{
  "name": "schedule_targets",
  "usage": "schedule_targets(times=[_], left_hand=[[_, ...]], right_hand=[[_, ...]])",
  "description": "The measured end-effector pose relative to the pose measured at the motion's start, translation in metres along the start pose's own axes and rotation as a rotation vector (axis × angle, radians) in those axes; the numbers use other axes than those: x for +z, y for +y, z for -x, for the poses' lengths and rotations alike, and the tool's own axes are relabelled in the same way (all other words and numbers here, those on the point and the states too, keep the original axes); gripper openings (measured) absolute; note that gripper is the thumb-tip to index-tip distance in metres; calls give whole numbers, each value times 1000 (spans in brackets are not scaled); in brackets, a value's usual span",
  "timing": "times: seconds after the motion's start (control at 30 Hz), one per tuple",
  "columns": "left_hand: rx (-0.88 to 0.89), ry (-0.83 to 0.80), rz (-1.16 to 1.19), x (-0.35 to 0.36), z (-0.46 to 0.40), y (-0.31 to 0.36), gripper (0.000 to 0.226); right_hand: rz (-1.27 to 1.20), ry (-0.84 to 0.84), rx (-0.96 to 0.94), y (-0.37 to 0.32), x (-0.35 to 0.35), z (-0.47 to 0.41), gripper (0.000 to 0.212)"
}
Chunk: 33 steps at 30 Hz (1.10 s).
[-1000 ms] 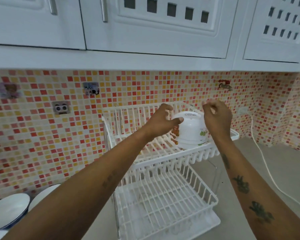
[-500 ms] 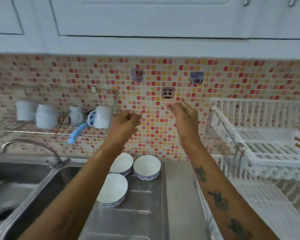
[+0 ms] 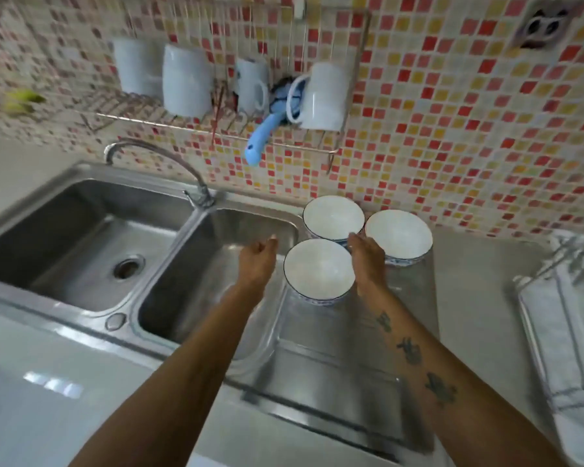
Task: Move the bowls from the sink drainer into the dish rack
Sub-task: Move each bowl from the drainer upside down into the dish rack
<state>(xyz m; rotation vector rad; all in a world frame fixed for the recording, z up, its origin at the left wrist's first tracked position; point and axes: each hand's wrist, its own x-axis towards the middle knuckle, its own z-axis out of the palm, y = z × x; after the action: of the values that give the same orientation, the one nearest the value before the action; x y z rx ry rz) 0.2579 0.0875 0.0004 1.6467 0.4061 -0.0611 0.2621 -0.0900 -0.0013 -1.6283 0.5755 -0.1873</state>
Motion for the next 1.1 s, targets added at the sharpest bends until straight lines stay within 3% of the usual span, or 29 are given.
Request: schedule_targets(times=[0.13,0.2,0.7,0.9,1.1], left_hand=[[-73,40,-7,20,-15,-37,38],[-99,39,4,32,-22,-49,29],[-61,174,131,66,-18,-72,38],[-41,182,348,69,40,-2,29],[52,-63,698,87,130,130,26]], right_hand=[[73,43,23,48,14,-12,26],[47,50,27,59,20,-14,23],[49,119,-102,73,21,-14,33],[-76,88,-259,8,-15,11,29],[-179,162,-580,-115,-104,62,26]])
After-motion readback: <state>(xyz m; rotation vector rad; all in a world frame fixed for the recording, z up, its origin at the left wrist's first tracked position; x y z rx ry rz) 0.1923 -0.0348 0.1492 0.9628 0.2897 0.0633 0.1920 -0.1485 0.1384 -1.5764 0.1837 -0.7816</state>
